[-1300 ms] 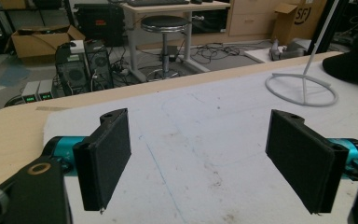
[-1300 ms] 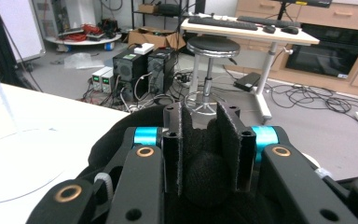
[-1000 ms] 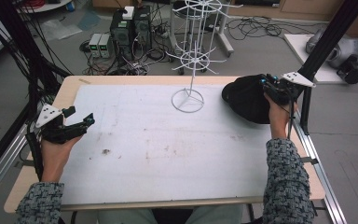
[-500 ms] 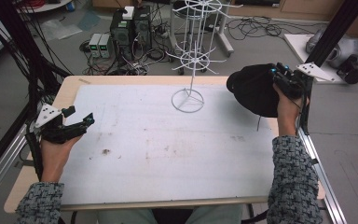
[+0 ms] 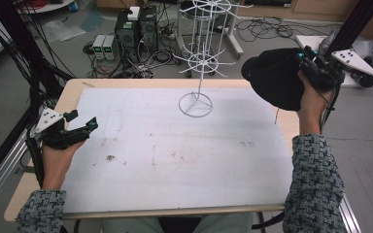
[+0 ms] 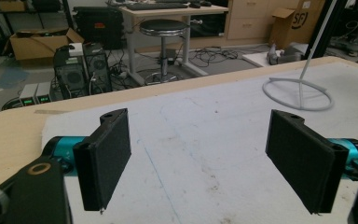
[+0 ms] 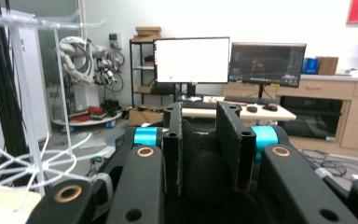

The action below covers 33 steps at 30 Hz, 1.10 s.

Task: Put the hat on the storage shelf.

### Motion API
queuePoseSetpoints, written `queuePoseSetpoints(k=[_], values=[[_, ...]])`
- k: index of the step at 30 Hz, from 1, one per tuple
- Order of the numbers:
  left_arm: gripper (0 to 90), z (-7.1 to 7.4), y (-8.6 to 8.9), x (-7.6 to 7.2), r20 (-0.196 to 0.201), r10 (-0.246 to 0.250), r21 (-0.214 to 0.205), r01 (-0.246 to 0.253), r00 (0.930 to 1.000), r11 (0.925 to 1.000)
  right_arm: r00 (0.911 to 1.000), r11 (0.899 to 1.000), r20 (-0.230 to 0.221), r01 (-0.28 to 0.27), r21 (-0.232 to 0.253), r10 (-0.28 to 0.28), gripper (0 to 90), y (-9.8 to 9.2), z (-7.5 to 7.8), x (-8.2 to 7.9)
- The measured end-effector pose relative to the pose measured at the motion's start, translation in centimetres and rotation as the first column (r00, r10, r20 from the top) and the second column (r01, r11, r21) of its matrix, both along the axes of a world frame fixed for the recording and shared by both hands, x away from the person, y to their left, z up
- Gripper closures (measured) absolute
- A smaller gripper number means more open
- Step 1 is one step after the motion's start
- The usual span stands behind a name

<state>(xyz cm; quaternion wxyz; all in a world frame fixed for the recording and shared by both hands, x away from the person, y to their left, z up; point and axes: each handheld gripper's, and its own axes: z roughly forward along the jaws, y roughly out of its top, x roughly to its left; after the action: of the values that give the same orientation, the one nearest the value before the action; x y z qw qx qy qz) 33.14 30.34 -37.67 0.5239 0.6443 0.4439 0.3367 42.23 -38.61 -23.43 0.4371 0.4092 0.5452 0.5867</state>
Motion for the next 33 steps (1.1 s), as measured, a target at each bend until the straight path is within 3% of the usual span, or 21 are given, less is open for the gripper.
queuePoseSetpoints(k=[7, 17, 20, 33], values=[[22.2, 0.1, 0.0, 0.0, 0.001, -0.002, -0.002, 0.002, 1.0000, 1.0000, 0.9986, 0.999, 0.053, -0.008, 0.043, 0.006, 72.6, -0.4, 2.9, -0.9], [22.2, 0.2, 0.0, -0.1, 0.006, -0.004, -0.008, 0.004, 1.0000, 1.0000, 0.9958, 0.998, 0.092, -0.004, 0.060, -0.001, 72.6, -0.1, 5.9, -1.6], [22.2, 0.3, 0.1, -0.1, 0.009, -0.004, -0.007, 0.004, 1.0000, 1.0000, 0.9936, 0.999, 0.113, -0.004, 0.046, -0.001, 72.6, 0.1, 6.9, -1.7], [22.2, 0.4, 0.3, -0.2, 0.012, -0.001, -0.014, 0.002, 0.9999, 0.9999, 0.9813, 0.997, 0.192, -0.031, 0.072, 0.017, 72.6, 1.0, 10.6, -2.6]])
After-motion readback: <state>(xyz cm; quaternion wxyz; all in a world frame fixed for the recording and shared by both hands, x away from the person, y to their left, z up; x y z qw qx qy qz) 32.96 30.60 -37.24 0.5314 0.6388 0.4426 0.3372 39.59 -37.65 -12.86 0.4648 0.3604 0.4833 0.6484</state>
